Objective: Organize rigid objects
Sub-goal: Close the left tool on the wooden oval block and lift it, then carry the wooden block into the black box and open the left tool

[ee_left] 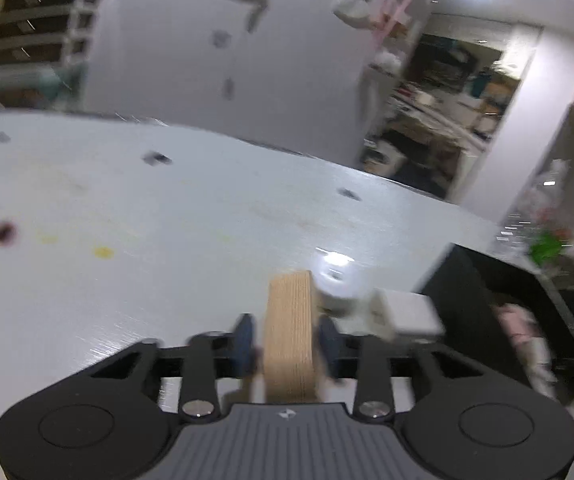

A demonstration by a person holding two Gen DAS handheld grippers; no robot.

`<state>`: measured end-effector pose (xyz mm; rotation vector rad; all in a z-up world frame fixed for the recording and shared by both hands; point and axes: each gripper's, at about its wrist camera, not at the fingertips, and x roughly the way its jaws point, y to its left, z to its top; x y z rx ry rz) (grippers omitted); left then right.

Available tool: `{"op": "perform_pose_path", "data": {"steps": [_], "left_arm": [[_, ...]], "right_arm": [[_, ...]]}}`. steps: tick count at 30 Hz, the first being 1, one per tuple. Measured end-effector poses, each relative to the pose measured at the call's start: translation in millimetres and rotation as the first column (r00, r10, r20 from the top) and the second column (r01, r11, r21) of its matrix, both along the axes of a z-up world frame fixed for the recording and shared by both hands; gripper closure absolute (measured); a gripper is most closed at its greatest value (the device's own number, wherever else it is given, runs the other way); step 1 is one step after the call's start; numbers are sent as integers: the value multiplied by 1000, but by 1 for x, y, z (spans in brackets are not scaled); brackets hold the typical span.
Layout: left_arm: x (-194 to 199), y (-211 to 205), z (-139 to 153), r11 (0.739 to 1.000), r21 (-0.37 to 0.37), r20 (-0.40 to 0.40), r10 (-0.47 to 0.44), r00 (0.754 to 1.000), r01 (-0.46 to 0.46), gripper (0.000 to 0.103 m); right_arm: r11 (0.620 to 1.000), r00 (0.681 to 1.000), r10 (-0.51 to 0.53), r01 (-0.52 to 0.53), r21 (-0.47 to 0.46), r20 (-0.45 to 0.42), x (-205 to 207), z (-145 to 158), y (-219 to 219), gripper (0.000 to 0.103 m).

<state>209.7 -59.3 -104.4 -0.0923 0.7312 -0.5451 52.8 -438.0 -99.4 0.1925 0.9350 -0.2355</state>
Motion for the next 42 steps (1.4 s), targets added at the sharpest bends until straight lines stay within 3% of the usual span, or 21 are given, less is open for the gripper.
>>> {"op": "perform_pose_path", "data": {"steps": [2,8,14,16,19,25,29,33,37,42], "left_arm": [[-2,1,3,997,58,45,56,997,-59,50],[-3,0,6,999,42,44,27,999,-29,38],[6,-22,-3,991,122,28,53,998,-56,39],[7,-26,-8,986,151,31,73,997,-77,41],[5,-28,-9,978,187,64,81,995,-92,62],[-1,-22,1,986,108,48,119,992,-124,62],[-16,-31,25,999,-6,58,42,997,-42,62],[-38,-53,49,993,-73,100,-88,991,96,62],[-55,-85,64,963,-136,123,-218,968,234,62],[-64,-137,61,916,-136,67,-373,926,379,62]], "right_arm": [[1000,1000,-1,1,1,1,0,0,0,93],[1000,1000,-1,1,-2,1,0,0,1,93],[1000,1000,-1,1,-5,0,0,1,2,93],[1000,1000,-1,1,-5,0,-1,1,2,93],[1000,1000,-1,2,-4,0,-1,1,2,93],[1000,1000,-2,2,-6,0,-1,1,2,93],[1000,1000,0,0,-10,-3,0,1,3,93],[1000,1000,0,0,-8,-2,-1,1,3,93],[1000,1000,-1,1,-10,-2,0,1,3,93],[1000,1000,-5,5,-5,1,-1,1,3,93]]}}
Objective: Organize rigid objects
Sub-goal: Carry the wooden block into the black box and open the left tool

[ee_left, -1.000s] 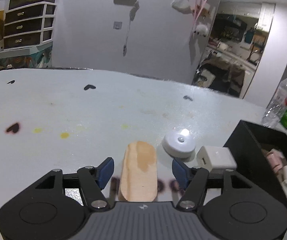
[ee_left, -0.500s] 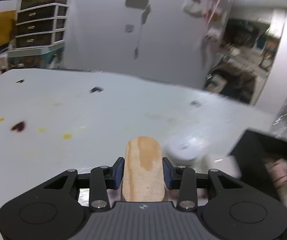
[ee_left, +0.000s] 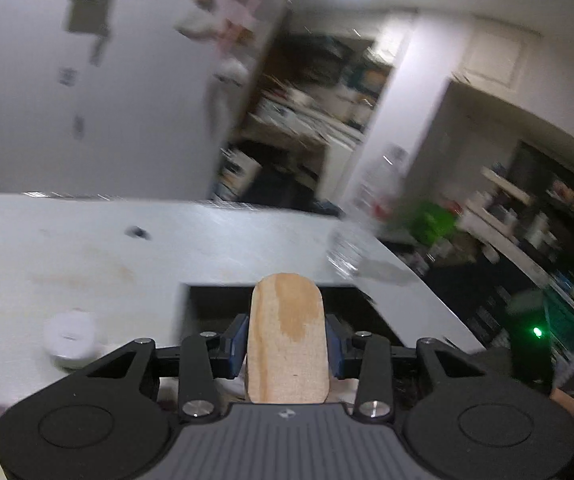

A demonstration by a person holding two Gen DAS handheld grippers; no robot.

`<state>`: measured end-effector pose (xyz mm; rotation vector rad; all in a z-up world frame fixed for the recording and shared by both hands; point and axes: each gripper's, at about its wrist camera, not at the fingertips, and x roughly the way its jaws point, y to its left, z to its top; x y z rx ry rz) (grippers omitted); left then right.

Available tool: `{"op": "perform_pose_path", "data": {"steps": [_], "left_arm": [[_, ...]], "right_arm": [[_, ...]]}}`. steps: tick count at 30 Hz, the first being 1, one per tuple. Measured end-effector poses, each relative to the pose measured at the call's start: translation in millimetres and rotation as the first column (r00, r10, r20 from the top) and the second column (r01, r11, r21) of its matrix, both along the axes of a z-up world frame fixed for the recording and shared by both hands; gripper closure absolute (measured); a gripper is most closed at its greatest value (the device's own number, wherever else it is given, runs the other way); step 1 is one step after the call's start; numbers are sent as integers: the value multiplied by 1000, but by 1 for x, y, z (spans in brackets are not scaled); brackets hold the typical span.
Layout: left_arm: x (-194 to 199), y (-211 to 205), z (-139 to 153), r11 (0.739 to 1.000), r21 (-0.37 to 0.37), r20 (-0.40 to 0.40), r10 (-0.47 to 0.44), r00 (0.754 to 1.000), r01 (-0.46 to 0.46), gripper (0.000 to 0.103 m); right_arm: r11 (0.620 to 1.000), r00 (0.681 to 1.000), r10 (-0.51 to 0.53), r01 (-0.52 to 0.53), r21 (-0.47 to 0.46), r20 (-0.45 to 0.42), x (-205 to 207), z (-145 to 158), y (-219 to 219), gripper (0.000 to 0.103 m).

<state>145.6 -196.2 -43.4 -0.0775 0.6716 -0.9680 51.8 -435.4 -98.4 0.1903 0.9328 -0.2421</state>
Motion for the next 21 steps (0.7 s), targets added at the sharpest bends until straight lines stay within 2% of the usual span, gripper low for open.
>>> {"op": "perform_pose_path", "data": {"steps": [4,7,14,18,21], "left_arm": [[-5,-38,-12,995,36,-86,-91,992,95,62],[-11,-60,-23,987,83,-106,-127,986,136,62],[0,-91,-38,979,134,-142,-138,980,157,62],[4,-98,-39,979,147,-128,-119,985,138,62],[7,-97,-39,980,150,-121,-115,986,133,54]], "right_arm": [[1000,1000,-1,0,2,2,0,0,0,93],[1000,1000,-2,2,6,4,0,0,-1,93],[1000,1000,-2,2,8,7,-1,0,-1,93],[1000,1000,-2,2,7,7,-1,0,-2,93],[1000,1000,-2,2,8,7,-1,0,-2,93]]}}
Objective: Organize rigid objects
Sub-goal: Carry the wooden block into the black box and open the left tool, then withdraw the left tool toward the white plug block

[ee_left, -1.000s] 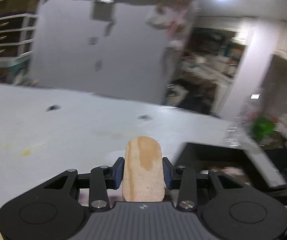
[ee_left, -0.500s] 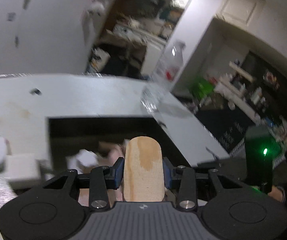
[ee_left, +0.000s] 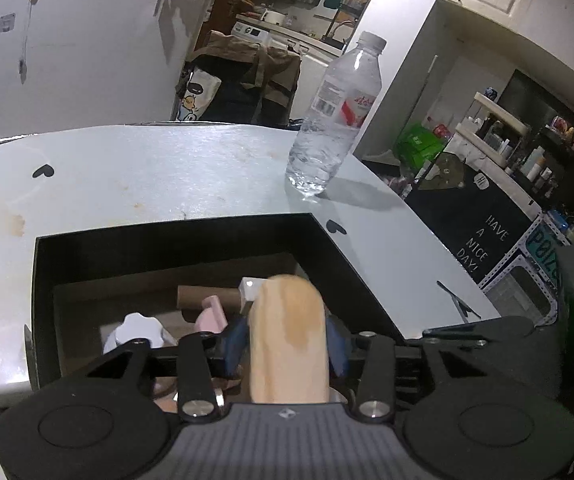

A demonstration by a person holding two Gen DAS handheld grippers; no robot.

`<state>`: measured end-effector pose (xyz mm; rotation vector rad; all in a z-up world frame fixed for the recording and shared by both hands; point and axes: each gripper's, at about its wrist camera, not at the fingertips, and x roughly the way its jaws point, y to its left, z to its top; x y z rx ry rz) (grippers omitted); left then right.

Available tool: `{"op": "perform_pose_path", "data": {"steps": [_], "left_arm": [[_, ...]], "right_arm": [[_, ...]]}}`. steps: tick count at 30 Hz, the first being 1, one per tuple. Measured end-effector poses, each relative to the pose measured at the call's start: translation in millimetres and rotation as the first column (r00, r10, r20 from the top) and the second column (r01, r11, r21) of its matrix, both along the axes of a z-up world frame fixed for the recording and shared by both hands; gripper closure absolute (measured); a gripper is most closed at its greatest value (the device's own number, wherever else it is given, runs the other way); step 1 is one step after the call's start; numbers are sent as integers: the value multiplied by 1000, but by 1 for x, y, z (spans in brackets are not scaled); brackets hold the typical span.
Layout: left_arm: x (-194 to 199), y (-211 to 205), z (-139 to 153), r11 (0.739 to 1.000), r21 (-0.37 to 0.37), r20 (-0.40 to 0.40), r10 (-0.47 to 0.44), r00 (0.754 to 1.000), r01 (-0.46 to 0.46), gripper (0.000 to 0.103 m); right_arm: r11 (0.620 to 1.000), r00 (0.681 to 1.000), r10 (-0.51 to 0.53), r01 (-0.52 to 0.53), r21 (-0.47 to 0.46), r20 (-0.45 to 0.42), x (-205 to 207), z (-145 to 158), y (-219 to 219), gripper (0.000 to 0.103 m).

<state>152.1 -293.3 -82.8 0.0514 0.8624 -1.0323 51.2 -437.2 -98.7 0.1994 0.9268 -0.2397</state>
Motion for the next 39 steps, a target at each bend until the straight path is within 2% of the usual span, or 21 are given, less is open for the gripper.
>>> {"op": "perform_pose_path", "data": {"steps": [2,6,11,23,39], "left_arm": [[-1,3,1,1000,-4,3,-8,1000,8,41],[-6,6,6,1000,0,27,-14,1000,14,30],[-11,11,10,1000,6,34,-26,999,25,10],[-22,24,23,1000,7,68,-29,997,28,2],[-42,63,46,1000,-12,178,-10,984,13,0]], "right_arm": [[1000,1000,0,0,0,0,0,0,0,93],[1000,1000,0,0,0,0,0,0,0,93],[1000,1000,0,0,0,0,0,0,0,93],[1000,1000,0,0,-1,0,0,0,0,93],[1000,1000,-1,1,0,1,0,0,0,93]]}}
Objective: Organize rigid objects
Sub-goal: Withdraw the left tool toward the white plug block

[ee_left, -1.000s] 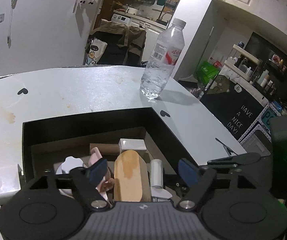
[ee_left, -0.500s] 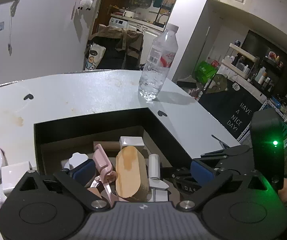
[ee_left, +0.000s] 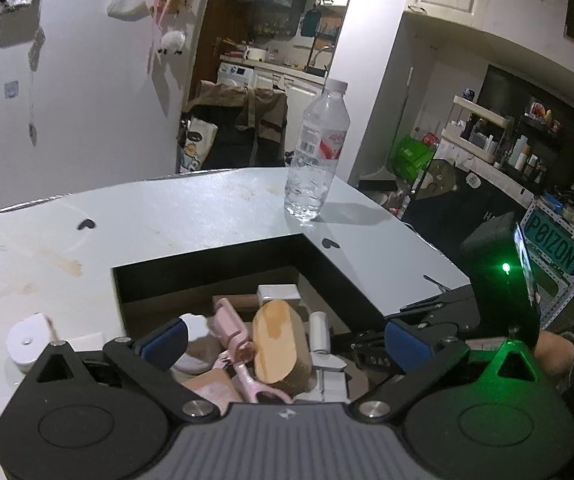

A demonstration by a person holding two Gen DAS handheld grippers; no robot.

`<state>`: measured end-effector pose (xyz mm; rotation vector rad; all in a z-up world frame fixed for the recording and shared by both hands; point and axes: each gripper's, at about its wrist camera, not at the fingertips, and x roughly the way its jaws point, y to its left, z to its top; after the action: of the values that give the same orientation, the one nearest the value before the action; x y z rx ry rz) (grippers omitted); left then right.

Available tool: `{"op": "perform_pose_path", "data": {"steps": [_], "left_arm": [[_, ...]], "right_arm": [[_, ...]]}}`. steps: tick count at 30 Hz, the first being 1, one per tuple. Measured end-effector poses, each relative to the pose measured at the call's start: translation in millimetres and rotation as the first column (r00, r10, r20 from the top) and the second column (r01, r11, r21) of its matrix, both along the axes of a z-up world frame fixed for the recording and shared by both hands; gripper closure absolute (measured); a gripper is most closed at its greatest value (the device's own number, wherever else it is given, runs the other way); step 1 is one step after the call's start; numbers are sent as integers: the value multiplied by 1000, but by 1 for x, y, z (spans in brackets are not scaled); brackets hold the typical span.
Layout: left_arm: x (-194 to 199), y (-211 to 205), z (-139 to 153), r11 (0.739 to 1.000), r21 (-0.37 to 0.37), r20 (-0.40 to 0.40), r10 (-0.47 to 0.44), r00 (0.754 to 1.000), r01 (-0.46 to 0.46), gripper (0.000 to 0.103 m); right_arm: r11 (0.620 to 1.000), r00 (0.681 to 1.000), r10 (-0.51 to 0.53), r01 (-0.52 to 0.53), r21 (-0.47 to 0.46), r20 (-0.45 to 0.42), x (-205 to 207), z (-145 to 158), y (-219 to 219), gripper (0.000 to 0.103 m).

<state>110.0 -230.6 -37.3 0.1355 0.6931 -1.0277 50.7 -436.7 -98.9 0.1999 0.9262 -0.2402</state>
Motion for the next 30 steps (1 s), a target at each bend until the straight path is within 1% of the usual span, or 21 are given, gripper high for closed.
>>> {"op": "perform_pose_path", "data": {"steps": [8,15,19,21,22,24,25,26,27,29,30], "left_arm": [[-5,41,-1,998,-5,44,58,997,-58,0],[0,82,-13,984,25,85,174,981,-176,0],[9,104,-26,970,29,66,240,969,-242,0],[14,114,-33,961,16,55,274,960,-276,0],[17,120,-37,957,-1,50,291,955,-291,1],[24,127,-42,945,-17,43,326,945,-325,8],[28,129,-45,939,-17,39,343,939,-342,14],[33,130,-48,933,-18,33,360,932,-360,18],[38,130,-50,928,-21,27,374,927,-373,20],[48,129,-54,917,-30,35,398,917,-397,27],[54,127,-56,911,-30,46,413,909,-412,29]], "right_arm": [[1000,1000,-3,3,11,6,-1,-1,-1,93],[1000,1000,-3,3,11,8,-2,-1,-1,93],[1000,1000,-2,2,9,8,-2,-1,0,93],[1000,1000,-2,2,9,8,-3,-1,0,93],[1000,1000,-3,2,10,8,-2,-1,0,93],[1000,1000,-3,3,8,8,-2,-1,0,93],[1000,1000,-3,3,7,8,-2,-1,1,93],[1000,1000,-3,3,6,9,-2,0,1,93],[1000,1000,-3,3,5,9,-2,0,1,93],[1000,1000,-3,3,5,10,-2,0,1,93],[1000,1000,-3,3,5,10,-2,0,1,93]]}}
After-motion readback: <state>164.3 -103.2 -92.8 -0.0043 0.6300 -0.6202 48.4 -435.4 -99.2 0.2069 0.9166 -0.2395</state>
